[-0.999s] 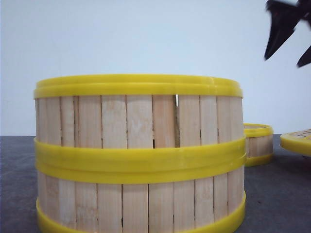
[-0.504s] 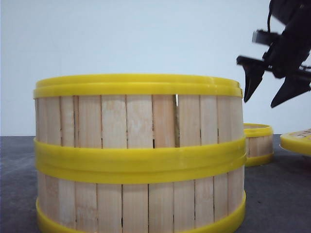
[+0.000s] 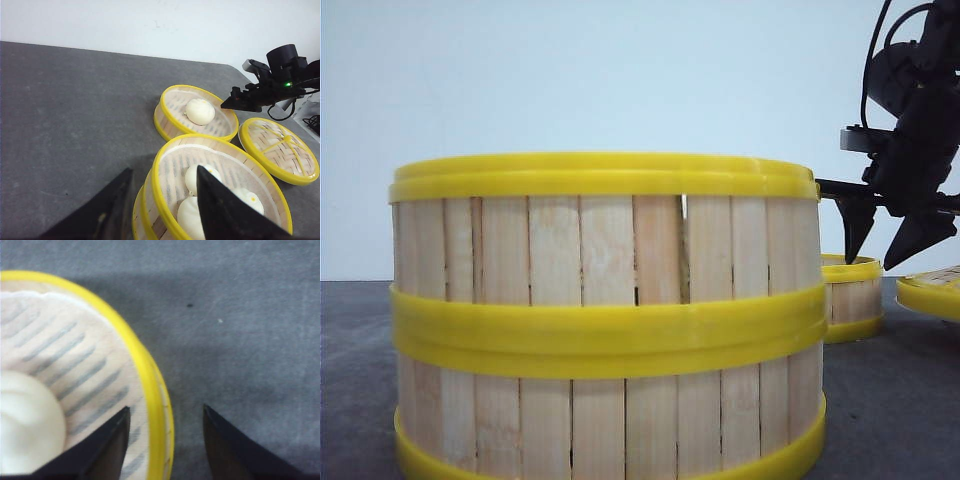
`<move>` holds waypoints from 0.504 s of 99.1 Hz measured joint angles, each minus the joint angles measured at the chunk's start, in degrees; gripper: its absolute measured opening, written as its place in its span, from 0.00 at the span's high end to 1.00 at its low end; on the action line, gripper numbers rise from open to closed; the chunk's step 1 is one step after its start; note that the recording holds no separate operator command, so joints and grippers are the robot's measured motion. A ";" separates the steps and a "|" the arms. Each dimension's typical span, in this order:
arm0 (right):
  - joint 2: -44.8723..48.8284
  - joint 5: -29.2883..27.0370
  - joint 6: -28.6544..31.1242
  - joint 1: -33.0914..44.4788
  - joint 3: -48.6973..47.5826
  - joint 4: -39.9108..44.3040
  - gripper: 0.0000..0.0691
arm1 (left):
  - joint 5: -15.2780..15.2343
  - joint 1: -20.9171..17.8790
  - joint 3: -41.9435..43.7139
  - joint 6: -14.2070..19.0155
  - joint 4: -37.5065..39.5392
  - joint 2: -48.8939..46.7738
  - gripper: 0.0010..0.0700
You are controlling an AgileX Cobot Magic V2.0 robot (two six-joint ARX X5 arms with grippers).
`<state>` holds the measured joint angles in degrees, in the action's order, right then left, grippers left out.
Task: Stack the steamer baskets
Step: 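Close the right gripper on the rim of the bun-filled basket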
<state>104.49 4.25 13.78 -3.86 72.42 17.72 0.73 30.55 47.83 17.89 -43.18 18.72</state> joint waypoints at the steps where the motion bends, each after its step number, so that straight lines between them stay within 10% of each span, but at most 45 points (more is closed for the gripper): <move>1: 0.11 0.02 0.04 0.09 0.02 0.00 0.61 | 0.00 0.00 0.00 0.00 0.00 0.00 0.68; 50: 1.77 0.28 1.09 0.07 0.09 -0.72 0.91 | -0.39 0.00 0.00 0.00 0.11 0.00 0.68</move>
<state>106.26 4.54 14.87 -3.79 72.51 16.99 0.34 30.55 47.83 17.89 -43.07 18.72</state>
